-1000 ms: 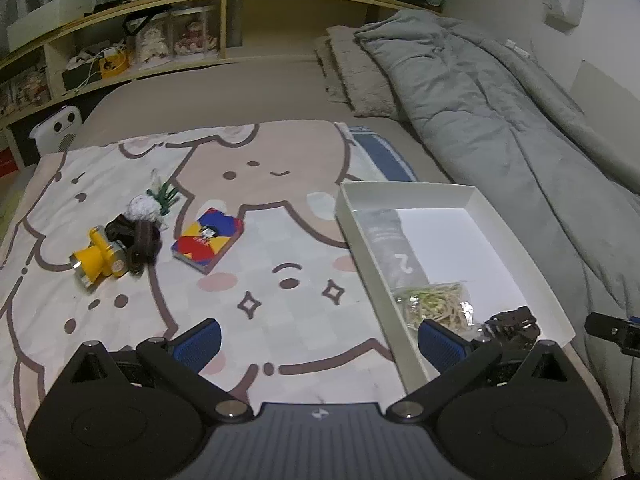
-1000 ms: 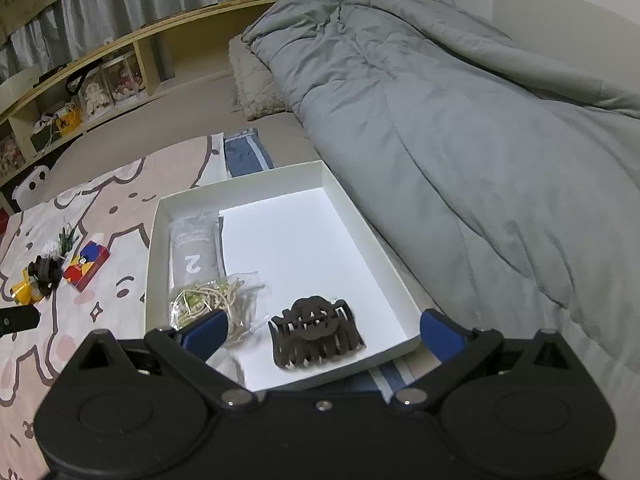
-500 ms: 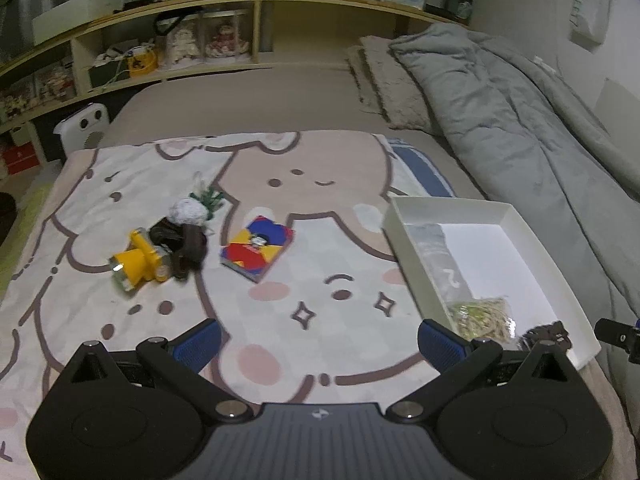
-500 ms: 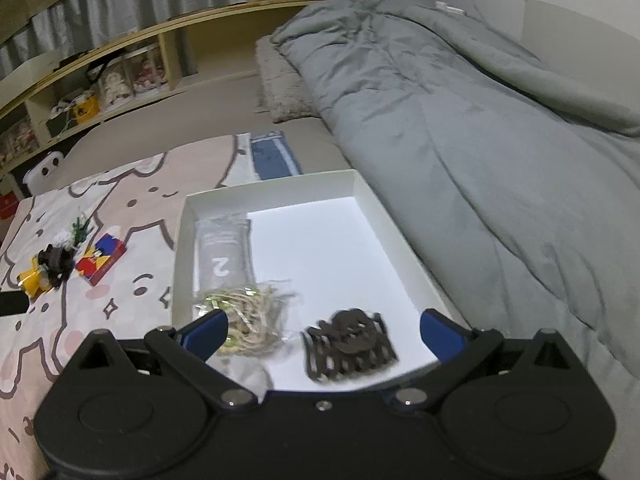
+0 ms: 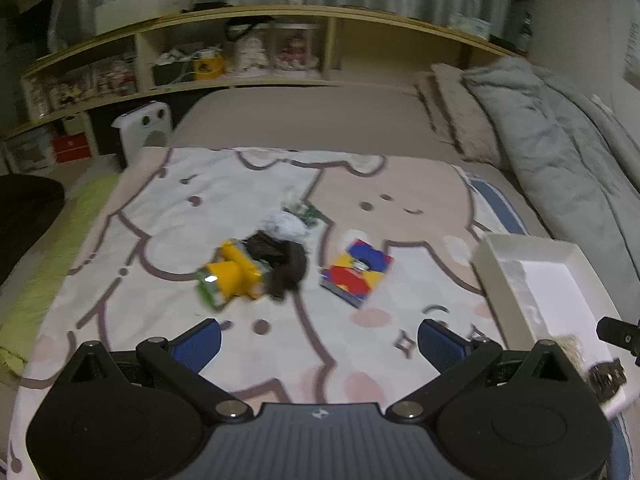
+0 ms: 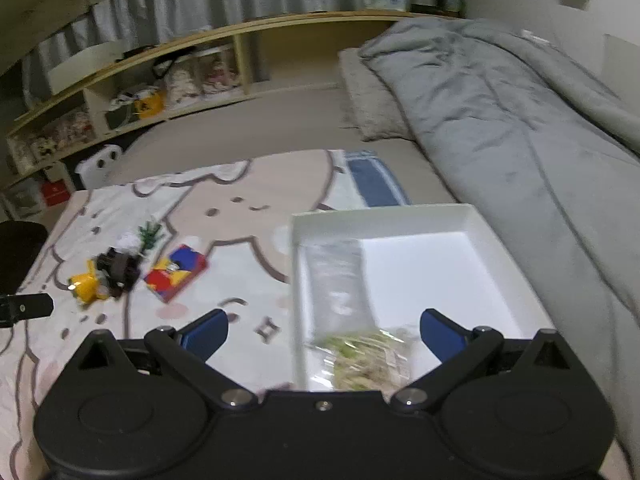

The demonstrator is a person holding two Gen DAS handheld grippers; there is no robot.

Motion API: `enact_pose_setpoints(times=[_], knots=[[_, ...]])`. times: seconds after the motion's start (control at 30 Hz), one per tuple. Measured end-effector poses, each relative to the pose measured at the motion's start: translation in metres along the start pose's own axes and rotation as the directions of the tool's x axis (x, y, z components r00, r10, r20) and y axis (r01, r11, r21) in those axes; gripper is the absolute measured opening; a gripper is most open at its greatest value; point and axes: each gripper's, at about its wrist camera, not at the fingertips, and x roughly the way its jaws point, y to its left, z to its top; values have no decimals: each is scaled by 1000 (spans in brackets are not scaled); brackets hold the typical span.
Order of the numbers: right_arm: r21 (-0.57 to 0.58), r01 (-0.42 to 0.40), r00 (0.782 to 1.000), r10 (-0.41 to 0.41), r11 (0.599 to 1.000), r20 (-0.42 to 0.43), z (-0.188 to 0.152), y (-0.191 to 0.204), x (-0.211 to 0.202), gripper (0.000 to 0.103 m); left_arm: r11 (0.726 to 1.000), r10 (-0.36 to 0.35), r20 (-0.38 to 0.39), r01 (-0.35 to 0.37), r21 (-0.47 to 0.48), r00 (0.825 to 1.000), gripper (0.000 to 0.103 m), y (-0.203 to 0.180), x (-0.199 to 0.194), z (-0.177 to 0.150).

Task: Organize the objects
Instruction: 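Grasp the yellow headlamp by its black strap with the right tool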

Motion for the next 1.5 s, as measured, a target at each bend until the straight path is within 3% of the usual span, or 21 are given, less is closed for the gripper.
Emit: enact_pose_setpoints(times=[0.27, 0.53, 0.67, 0.73, 0.8, 0.93, 1.03, 1.2, 1.3, 1.5], knots=[[3, -82, 996, 82, 997, 27, 13, 42, 31, 103, 998, 52, 63, -49, -38, 997, 103, 37, 8, 11], [0, -109, 993, 109, 994, 46, 18, 80, 75, 103, 994, 91, 121, -83, -69, 988, 101, 67, 28, 17], [1, -109, 993, 108, 994, 37, 15, 94, 96, 103, 989, 102, 138, -86, -117, 985, 94, 79, 41, 16], [3, -110, 992, 110, 994, 61, 12, 100, 105, 103, 986, 110, 136, -91, -139, 985, 93, 83, 48, 14], [-3, -108, 991, 107, 994, 79, 9, 107, 113, 103, 984, 100, 118, -81, -160, 988, 85, 86, 58, 13], [-39, -140, 987, 143, 989, 68, 7, 124, 128, 103, 973, 83, 31, -74, -219, 996, 75, 95, 75, 8], [-30, -243, 968, 245, 970, 62, 11, 136, 140, 91, 968, 91, -1, -88, -236, 996, 68, 101, 80, 4], [18, -361, 932, 360, 932, 28, 17, 166, 163, 80, 965, 68, 7, -64, -253, 998, 67, 107, 85, 4], [6, -379, 925, 379, 925, -8, 18, 187, 179, 70, 969, 67, 20, -60, -241, 998, 66, 106, 88, 3], [32, -393, 918, 395, 919, -50, 17, 206, 206, 69, 964, 67, 16, -60, -259, 998, 66, 112, 98, 1]])
